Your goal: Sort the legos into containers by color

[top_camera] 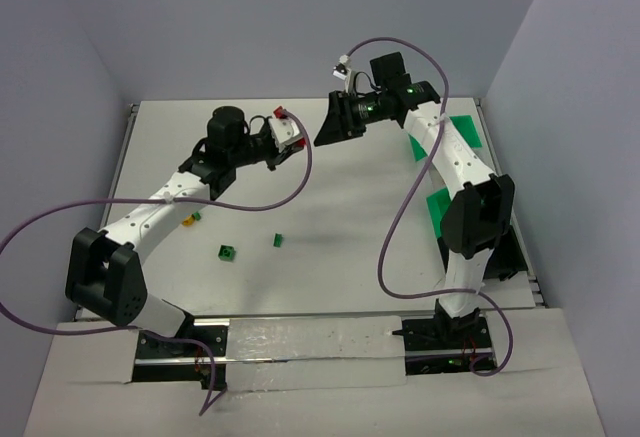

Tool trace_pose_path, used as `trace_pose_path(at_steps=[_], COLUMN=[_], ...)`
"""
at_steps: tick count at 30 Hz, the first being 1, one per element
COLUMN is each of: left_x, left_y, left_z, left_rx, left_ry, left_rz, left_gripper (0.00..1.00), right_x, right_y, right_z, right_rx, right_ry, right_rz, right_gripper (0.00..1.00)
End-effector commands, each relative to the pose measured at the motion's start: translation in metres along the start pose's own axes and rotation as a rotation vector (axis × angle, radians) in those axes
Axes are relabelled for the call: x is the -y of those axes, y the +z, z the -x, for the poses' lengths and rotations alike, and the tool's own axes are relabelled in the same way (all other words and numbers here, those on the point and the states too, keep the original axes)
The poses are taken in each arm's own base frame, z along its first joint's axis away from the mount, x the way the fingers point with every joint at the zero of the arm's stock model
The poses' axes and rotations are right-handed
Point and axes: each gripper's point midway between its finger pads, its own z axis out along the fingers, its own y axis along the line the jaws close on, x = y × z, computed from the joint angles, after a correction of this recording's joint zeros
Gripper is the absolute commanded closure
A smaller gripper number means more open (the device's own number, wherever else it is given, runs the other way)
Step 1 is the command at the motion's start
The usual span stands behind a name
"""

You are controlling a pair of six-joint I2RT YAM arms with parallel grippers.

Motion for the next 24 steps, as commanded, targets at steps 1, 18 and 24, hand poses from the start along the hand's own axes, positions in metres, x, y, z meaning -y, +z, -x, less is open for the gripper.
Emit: trace_pose_path(at_steps=[1, 18, 24], left_x=[-0.005, 0.003, 0.002], left_y=[0.002, 0.009, 0.012], left_z=[0.024, 0.032, 0.036], left_rx=[0.07, 0.093, 0.105], left_ry=[0.037, 0.058, 0.079], left_rz=[0.028, -0.036, -0.038], left_gripper=[1.0, 1.0, 1.0], right_x=[-0.017, -0.025, -0.024], right_y=[0.005, 0.019, 0.022], right_z=[0.017, 0.027, 0.026], right_rx=[0.029, 0.032, 0.026], right_ry=[-0.043, -0.061, -0.056], right_rz=[0.052, 0.101, 0.107], right_gripper=[0.4, 0.47, 0.48])
